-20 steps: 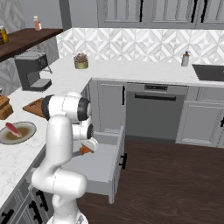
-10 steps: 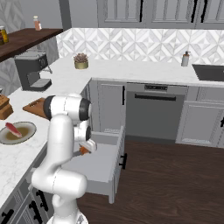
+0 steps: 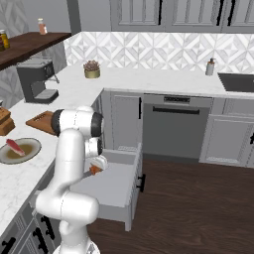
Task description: Pick up the knife from the drawer and place it on the cutting board. Then place the meat from the plate to the cutting board.
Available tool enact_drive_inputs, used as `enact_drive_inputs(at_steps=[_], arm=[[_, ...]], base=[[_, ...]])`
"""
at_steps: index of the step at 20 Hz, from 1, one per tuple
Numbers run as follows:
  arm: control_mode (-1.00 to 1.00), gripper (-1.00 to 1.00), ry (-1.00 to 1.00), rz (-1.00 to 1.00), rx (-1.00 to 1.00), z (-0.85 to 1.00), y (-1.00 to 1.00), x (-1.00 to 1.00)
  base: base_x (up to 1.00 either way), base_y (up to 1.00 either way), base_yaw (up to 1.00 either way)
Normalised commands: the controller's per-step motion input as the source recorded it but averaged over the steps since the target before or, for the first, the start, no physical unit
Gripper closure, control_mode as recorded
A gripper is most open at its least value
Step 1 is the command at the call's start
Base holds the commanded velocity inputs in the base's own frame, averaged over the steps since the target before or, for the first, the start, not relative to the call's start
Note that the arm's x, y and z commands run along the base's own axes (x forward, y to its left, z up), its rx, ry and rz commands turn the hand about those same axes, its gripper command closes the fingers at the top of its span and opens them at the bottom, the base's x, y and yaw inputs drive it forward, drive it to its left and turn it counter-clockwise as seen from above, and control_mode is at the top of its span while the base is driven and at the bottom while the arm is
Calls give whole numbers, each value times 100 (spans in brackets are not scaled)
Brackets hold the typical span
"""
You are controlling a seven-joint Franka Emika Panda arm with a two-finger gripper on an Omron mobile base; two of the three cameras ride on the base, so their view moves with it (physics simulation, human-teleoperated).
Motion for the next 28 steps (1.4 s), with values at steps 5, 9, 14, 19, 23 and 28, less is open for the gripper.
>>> enact_drive_inputs(at_steps=[5, 9, 14, 19, 23, 28], arm=[[-100, 100, -11, -1, 0, 28, -19, -62], [-100, 100, -31, -12, 1, 100, -39, -84], [-100, 100, -37, -12, 0, 100, -56, -75], [-100, 100, -27, -13, 0, 100, -42, -59], [-100, 100, -16, -10, 0, 100, -39, -54], [-100, 100, -5, -7, 2, 100, -35, -63]], base=[[0, 0, 0], [0, 0, 0], [0, 0, 0], [0, 0, 0], [0, 0, 0], [0, 0, 0]])
